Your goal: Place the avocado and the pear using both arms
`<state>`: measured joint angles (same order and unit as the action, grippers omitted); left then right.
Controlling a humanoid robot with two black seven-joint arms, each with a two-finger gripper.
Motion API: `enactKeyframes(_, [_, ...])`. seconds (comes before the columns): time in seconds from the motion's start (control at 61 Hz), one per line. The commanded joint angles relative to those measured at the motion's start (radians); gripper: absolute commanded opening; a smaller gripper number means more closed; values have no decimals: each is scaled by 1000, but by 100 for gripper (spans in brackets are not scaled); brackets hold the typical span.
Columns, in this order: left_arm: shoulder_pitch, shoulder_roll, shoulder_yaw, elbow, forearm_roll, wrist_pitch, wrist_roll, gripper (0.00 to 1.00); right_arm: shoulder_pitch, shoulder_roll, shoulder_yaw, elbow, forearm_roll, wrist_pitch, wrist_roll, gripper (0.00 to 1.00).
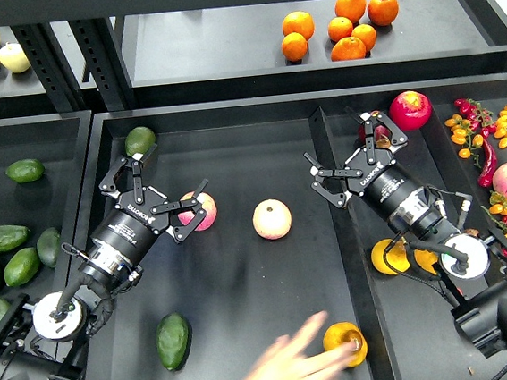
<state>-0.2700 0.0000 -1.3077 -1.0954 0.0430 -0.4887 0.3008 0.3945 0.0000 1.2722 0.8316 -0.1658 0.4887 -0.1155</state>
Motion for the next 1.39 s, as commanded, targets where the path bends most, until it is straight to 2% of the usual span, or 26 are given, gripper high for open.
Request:
enactKeyframes(0.0, [0, 0, 1, -1, 0, 0, 0, 99, 0, 0, 0, 1, 0, 0, 0, 99])
enactKeyframes(0.328, [0, 0, 5, 2, 0, 0, 4, 99, -2, 0, 0, 0, 0, 0, -1, 99])
enactKeyframes(0.492, [0, 0, 10, 2, 1, 0, 26, 99, -13, 0, 0, 1, 2, 0, -1, 99])
enactKeyframes(0.558, [0, 0, 10, 2, 1, 0, 41, 99, -17, 0, 0, 1, 2, 0, -1, 99])
enactKeyframes(0.673, [0, 0, -4, -9, 1, 0, 112, 99, -19, 0, 0, 4, 2, 0, -1, 99])
enactKeyframes(0.689, [-2, 0, -7, -12, 0, 0, 147, 99, -20, 0, -2, 4, 2, 0, 0, 99])
enactKeyframes(0.705, [-2, 0, -7, -14, 0, 0, 156, 99, -20, 0, -2, 6, 0, 0, -1, 99])
enactKeyframes(0.804, [-14, 0, -1, -17, -2, 0, 187, 99, -20, 0, -2, 6, 0, 0, -1, 99])
enactKeyframes(1.083, [-101, 3, 51, -15, -34, 0, 188, 97, -29, 0, -4, 4, 0, 0, 0, 99])
enactKeyframes(1.279, [-241, 316, 261, -17, -212, 0, 188, 97, -34, 0, -4, -3, -1, 0, -1, 99])
enactKeyframes(1.378, [-307, 408, 352, -14, -247, 0, 188, 97, -34, 0, -4, -5, -1, 0, -1, 99])
